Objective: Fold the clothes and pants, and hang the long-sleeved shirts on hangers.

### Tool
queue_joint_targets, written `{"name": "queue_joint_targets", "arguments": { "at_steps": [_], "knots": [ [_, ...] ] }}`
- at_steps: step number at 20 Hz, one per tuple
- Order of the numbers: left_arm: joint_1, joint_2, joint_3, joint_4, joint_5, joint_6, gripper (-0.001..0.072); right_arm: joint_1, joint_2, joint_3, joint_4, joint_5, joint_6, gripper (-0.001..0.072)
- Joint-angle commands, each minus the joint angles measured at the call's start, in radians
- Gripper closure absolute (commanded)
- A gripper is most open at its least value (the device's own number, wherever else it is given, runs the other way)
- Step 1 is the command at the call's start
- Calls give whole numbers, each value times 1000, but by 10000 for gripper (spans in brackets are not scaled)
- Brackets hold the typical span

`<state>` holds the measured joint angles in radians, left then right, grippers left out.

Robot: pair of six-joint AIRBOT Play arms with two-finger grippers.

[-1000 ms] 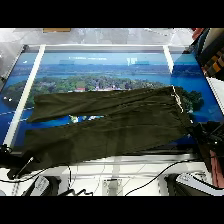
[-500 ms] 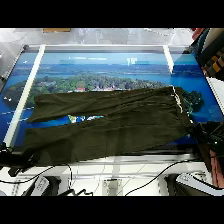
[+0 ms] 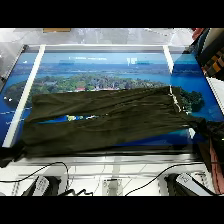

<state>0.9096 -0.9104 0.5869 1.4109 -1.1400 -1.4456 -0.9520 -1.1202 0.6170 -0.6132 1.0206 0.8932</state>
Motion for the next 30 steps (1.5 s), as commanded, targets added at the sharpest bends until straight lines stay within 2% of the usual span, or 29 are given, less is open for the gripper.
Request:
{"name": "queue_joint_targets", "arguments": {
  "at_steps": [1,4,6,8,10,12,14,16,19,21,25,28,30],
  "knots": [
    [-7,23,128,-124,0,34,690,-1,156,35,-206,8,176,680],
    [-58,21,201,-141,16,48,691,-1,312,35,-325,22,306,680],
    [-101,21,214,-141,64,47,692,0,401,35,-314,11,360,680],
    [-139,21,214,-141,152,26,693,26,443,35,-282,-61,414,680],
    [-175,18,224,-141,247,-53,695,112,430,39,-275,-161,454,680],
    [-218,-14,260,-140,342,-63,696,234,384,51,-278,-276,492,680],
    [-269,-103,340,-140,367,-87,696,369,304,77,-282,-400,529,681],
    [-306,-194,399,-138,335,-109,695,479,205,121,-299,-465,532,680],
    [-306,-259,403,-140,255,-167,692,537,108,171,-302,-460,532,680],
    [-293,-259,403,-128,163,-154,690,538,107,173,-305,-453,532,679],
    [-284,-197,370,-45,-56,-24,691,534,159,174,-435,-401,531,680],
    [-282,-85,249,23,-128,-20,691,534,212,173,-565,-300,531,679],
    [-262,9,137,22,-136,-23,691,534,233,173,-614,-283,531,679]
  ]
}}
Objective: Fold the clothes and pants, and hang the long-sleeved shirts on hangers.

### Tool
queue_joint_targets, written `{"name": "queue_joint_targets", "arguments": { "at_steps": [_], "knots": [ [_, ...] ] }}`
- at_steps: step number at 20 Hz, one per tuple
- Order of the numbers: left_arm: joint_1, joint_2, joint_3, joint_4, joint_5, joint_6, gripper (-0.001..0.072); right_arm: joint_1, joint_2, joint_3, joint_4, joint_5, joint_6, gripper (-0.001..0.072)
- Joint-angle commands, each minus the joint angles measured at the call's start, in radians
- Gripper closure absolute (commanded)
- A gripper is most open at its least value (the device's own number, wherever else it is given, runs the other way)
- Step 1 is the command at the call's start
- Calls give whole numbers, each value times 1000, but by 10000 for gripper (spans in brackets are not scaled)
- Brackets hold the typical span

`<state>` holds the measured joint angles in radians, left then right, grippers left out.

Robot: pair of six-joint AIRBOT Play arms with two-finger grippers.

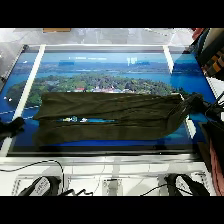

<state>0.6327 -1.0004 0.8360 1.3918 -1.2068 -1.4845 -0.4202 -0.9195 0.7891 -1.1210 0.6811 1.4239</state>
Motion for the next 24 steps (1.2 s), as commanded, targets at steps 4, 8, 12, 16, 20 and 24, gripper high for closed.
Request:
{"name": "queue_joint_targets", "arguments": {
  "at_steps": [4,8,12,16,20,24],
  "knots": [
    [17,145,-256,-108,-34,-45,306,3,36,1,-123,55,-1,679],
    [17,101,-325,-273,98,-45,288,3,36,1,-129,54,-4,679],
    [18,82,-351,-248,106,-45,281,3,36,1,-134,48,-4,678],
    [17,82,-351,-193,115,-45,-5,3,36,1,-133,48,-3,679],
    [17,70,-359,-155,199,-47,24,3,36,1,-133,46,-3,678],
    [17,-11,-378,-169,230,-71,230,3,36,1,-131,17,-3,678]
  ]
}}
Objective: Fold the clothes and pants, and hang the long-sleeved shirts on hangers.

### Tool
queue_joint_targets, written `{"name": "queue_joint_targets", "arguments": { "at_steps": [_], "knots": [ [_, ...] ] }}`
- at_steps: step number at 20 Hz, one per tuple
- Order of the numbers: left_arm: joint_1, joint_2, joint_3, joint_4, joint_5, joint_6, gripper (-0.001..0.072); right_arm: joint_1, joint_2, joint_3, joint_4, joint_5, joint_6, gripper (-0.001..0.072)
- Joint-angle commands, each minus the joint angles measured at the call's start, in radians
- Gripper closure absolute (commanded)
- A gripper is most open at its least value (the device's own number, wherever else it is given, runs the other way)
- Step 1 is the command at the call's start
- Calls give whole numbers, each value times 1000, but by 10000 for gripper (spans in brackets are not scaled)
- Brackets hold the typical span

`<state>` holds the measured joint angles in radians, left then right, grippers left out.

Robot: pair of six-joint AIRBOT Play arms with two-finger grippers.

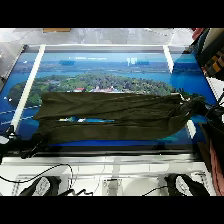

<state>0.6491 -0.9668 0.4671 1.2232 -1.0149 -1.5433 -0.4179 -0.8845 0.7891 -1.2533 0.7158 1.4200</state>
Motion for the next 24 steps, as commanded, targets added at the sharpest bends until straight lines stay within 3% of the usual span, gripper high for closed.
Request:
{"name": "queue_joint_targets", "arguments": {
  "at_steps": [1,4,6,9,17,21,24],
  "knots": [
    [0,-58,-10,-2,58,-13,236,1,1,1,2,-23,1,678],
    [0,-64,-9,-26,152,-13,251,1,1,1,2,-26,1,678],
    [0,-64,-7,-65,189,-12,477,1,1,1,2,-26,1,678],
    [0,-64,-2,-73,219,-13,689,1,2,1,1,-26,1,678],
    [0,60,220,-158,161,67,691,1,49,3,20,-23,4,678],
    [-8,91,398,-152,261,67,694,1,116,56,25,-46,5,679],
    [-62,37,439,-154,348,67,694,1,83,79,129,-119,9,679]
  ]
}}
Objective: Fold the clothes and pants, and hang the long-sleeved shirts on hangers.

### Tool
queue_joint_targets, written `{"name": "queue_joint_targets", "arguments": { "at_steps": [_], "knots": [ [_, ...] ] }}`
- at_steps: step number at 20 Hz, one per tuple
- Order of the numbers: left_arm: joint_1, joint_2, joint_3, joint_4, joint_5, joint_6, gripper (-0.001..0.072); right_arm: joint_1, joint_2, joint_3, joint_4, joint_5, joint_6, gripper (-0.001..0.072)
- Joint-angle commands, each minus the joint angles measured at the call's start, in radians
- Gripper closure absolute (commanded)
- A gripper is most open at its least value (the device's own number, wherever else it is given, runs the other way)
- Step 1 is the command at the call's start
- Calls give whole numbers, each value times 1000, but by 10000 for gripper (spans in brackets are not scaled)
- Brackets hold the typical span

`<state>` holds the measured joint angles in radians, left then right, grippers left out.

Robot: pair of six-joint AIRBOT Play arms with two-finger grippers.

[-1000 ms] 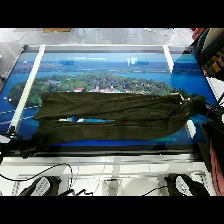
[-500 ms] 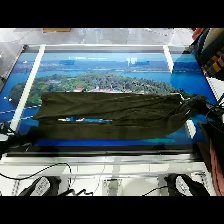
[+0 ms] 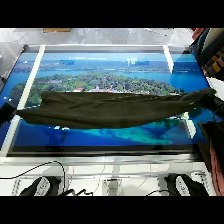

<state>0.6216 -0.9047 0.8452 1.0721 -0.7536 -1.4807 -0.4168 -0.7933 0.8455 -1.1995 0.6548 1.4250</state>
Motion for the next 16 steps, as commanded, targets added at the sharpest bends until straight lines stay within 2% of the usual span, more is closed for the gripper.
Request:
{"name": "queue_joint_targets", "arguments": {
  "at_steps": [1,3,7,11,16],
  "knots": [
    [-65,-61,61,-4,130,3,695,0,-33,23,110,-84,7,679],
    [-134,-156,65,-5,226,-2,695,0,-101,23,201,-152,8,679],
    [-242,-370,72,-12,452,-131,695,0,-282,23,426,-345,8,679],
    [-288,-513,182,-11,523,-158,694,8,-443,45,620,-428,8,679],
    [-294,-589,283,-11,549,-166,694,90,-575,158,629,-569,8,678]
  ]
}}
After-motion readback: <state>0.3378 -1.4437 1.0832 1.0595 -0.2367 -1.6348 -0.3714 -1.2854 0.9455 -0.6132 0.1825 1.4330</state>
